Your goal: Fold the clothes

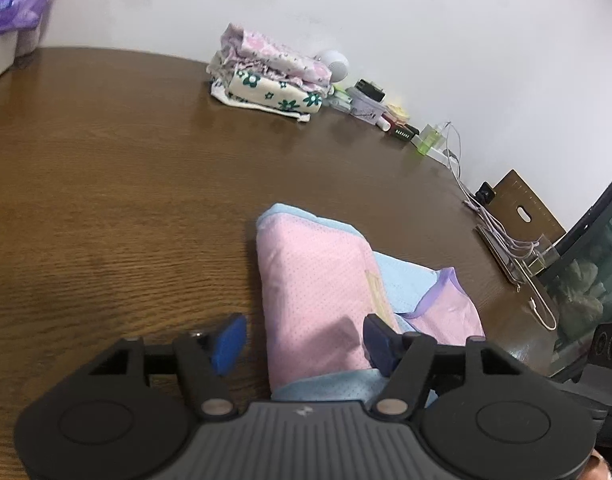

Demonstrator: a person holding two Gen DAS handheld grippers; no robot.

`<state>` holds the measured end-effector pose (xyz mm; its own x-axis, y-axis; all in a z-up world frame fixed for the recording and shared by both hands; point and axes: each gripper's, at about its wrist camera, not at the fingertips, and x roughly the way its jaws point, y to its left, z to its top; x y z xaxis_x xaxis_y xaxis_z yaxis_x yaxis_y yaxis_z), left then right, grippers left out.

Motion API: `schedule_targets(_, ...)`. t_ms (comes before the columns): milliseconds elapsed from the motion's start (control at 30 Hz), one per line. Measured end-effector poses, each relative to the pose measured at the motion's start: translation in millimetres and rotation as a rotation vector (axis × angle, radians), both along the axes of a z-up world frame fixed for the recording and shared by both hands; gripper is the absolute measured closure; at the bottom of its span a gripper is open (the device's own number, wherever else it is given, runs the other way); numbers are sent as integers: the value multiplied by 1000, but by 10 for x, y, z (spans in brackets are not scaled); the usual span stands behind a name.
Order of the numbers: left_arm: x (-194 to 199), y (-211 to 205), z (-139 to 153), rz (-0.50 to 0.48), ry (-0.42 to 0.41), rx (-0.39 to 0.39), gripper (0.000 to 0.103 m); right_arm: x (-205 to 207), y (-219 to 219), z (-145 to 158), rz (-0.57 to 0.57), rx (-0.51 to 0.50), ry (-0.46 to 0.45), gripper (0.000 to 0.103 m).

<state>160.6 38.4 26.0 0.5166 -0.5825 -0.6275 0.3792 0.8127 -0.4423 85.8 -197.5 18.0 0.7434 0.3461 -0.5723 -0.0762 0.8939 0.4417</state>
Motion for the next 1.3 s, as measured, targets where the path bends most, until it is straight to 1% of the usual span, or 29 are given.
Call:
schedule_targets(33,-17,1,-4,-4,0,-2,44,-9,9,-1,6,-4,0,66)
schedule_targets(67,-35,1,-9,-10,0,-4,50,-18,21,-2,10,-11,1,71)
schedule_targets(100,-51,0,-15,-19,1,-7,66,-27,33,-4,15,-18,2,73)
schedule_targets(133,-70,1,-15,-20,-1,-7,67,-40,39,2,13,-26,0,73)
schedule_targets(167,-90,3,-14,-19,-5,-7,67,-54,42,6,13,-27,-2,73)
schedule_targets(200,-109,4,-14,-18,-8,-6,64,-70,37,12,14,-23,-3,69)
schedule_targets(233,-122,8,-13,-15,-11,-5,52,-86,32,19,14,-20,-5,63)
schedule_targets(300,-146,17,-13,-10,-16,-2,44,-111,31,27,14,-28,-10,62)
schedule_targets(367,-170,25,-13,-4,-21,2,44,-131,32,28,19,-32,-10,63)
schedule_targets(400,-182,29,-13,-1,-23,3,46,-140,37,26,22,-33,-10,66)
schedule_targets(467,-206,38,-13,4,-28,7,60,-157,47,22,29,-35,-11,68)
schedule_targets(500,-218,42,-13,7,-30,8,67,-164,43,19,29,-30,-9,68)
schedule_targets(533,-230,47,-13,10,-33,10,66,-174,26,15,30,-21,-6,60)
schedule_targets(567,-242,51,-13,12,-35,11,63,-183,14,13,31,-11,-5,56)
schedule_targets(633,-266,60,-13,18,-40,15,39,-205,7,5,31,-12,-5,55)
schedule_targets(700,-290,68,-13,23,-45,18,41,-227,-1,-3,32,-13,-5,59)
schedule_targets(733,-299,69,-15,21,-44,18,43,-231,-1,-11,36,-9,-2,65)
schedule_targets(767,-307,70,-16,17,-43,17,48,-234,-2,-19,40,-6,1,67)
schedule_targets(800,-315,71,-18,13,-41,17,62,-235,-8,-25,39,-1,3,67)
schedule_targets(833,-323,71,-20,10,-40,16,65,-237,-13,-31,38,4,5,67)
schedule_targets(867,-331,72,-21,6,-39,16,64,-241,-26,-35,35,13,5,67)
schedule_targets(933,-346,76,-23,17,-37,19,45,-252,-41,-38,31,24,5,64)
schedule_targets(967,-357,79,-23,22,-47,24,46,-259,-37,-40,35,22,4,64)
schedule_targets(1033,-369,70,-13,8,-57,35,51,-273,-30,-43,43,17,2,66)
schedule_targets(1067,-340,78,-12,10,-48,26,51,-278,-45,-44,45,27,1,66)
schedule_targets(1100,-305,88,-11,15,-36,14,48,-285,-76,-40,38,41,-2,63)
schedule_targets(1133,-270,98,-10,19,-25,3,42,-300,-119,-35,25,60,-10,57)
schedule_targets(1200,-200,119,-7,28,-1,-20,34,-313,-211,-5,-5,79,-29,55)
schedule_targets(1300,-94,150,-4,41,34,-55,34,-302,-327,17,-39,78,-36,55)
